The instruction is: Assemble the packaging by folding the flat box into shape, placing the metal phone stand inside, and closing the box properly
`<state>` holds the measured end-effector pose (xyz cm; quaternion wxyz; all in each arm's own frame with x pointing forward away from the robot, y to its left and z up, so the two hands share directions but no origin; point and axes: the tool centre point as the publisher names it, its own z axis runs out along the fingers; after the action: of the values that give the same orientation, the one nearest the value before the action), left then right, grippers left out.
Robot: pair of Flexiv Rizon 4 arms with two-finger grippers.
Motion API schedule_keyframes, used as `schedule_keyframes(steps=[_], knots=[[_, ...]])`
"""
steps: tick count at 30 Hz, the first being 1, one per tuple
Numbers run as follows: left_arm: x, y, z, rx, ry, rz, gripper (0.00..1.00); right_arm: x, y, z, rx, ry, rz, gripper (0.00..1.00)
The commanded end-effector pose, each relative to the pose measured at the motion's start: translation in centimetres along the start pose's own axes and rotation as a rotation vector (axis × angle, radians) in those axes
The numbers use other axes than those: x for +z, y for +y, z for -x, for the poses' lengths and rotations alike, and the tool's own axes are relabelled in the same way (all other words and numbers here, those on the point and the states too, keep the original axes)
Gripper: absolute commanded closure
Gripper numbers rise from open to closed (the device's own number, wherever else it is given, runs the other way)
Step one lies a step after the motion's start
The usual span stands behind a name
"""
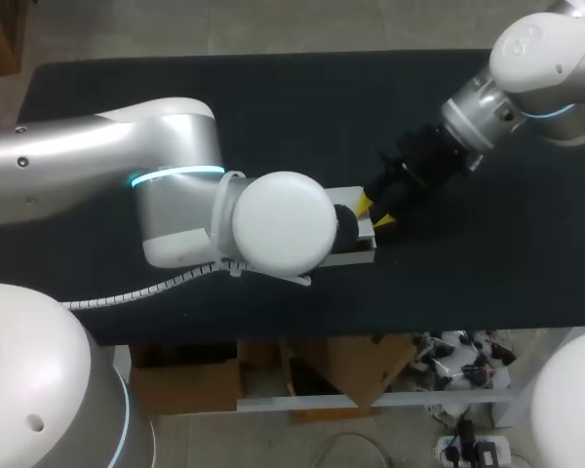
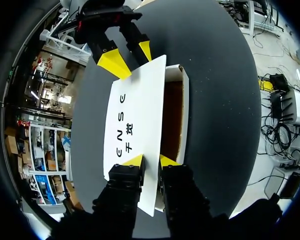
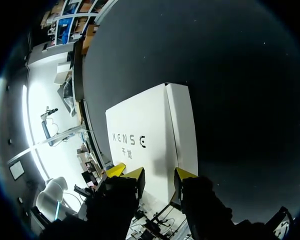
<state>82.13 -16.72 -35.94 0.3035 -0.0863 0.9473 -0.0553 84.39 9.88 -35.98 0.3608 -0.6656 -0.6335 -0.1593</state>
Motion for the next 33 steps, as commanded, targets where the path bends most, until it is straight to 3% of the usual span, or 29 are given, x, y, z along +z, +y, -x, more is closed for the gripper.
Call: schedule_keyframes(steps=[1,6,12,14,16,33], knots=[[0.5,-0.1,-0.2,-0.003,-0.005,0.006,0.82,-0.3,-0.5,0.0,0.002,-0.001,0.008,0.6],[0.6,-0.1,-0.3,-0.004,-0.005,0.007,0.83,-0.3,-1.0,0.0,0.001,0.0,0.017,0.61],[0.7,-0.1,-0.4,-0.007,-0.003,0.011,0.83,-0.4,-1.7,0.2,-0.005,-0.001,0.032,0.69],[0.7,-0.1,-0.4,-0.006,-0.004,0.013,0.83,-0.6,-2.1,0.3,-0.008,-0.002,0.042,0.82],[0.7,-0.1,-0.4,-0.005,-0.004,0.013,0.82,-0.8,-2.3,0.4,-0.008,-0.002,0.051,1.0],[0.6,-0.2,-0.4,-0.004,-0.008,0.015,0.82,-1.1,-3.3,-0.3,-0.052,-0.025,0.081,1.0]])
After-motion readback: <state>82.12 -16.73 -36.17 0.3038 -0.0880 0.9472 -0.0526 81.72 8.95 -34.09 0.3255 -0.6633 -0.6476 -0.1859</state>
